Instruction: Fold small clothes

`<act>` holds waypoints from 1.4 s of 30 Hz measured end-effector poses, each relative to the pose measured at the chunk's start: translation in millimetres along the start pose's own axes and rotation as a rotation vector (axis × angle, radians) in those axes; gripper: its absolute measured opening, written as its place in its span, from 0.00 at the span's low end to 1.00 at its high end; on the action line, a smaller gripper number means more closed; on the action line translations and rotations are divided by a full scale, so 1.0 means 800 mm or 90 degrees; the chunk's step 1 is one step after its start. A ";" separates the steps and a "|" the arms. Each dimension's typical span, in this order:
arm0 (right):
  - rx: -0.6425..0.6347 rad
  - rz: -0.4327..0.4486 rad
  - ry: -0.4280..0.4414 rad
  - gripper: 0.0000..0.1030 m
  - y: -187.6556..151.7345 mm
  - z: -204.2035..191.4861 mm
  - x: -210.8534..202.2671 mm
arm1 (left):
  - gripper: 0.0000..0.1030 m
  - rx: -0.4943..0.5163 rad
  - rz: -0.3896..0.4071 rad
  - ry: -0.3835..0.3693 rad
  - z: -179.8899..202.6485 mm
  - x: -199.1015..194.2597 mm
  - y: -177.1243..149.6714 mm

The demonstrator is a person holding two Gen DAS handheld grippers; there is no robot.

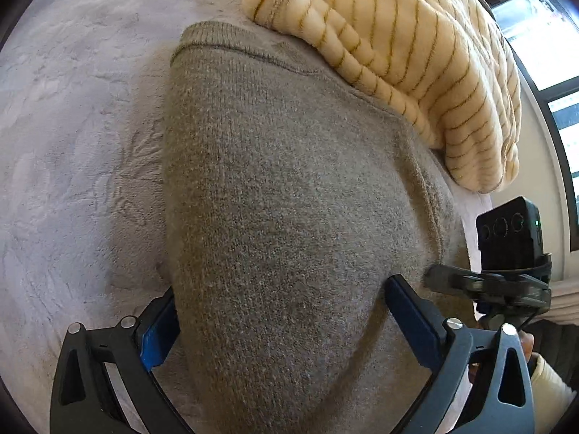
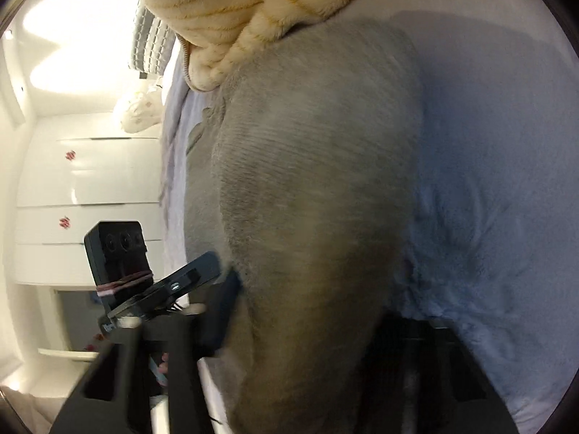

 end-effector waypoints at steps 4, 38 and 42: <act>0.025 0.021 0.052 0.33 -0.011 -0.009 -0.008 | 0.60 0.011 0.033 -0.009 0.012 -0.017 -0.011; 0.053 -0.011 -0.053 0.58 -0.175 -0.137 0.186 | 0.45 -0.070 0.012 0.061 -0.170 -0.197 -0.248; 0.106 0.006 -0.016 0.27 -0.177 -0.126 0.185 | 0.45 -0.084 0.050 0.063 -0.183 -0.217 -0.241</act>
Point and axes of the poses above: each gripper's, at about its wrist camera, not at the fingertips, and x roughly the way its jaws point, z to its right, y to its top, the point moved 3 cm from there along x, roughly the way its jaws point, and after that the axes turned 9 degrees about -z, right-handed, at the moved point
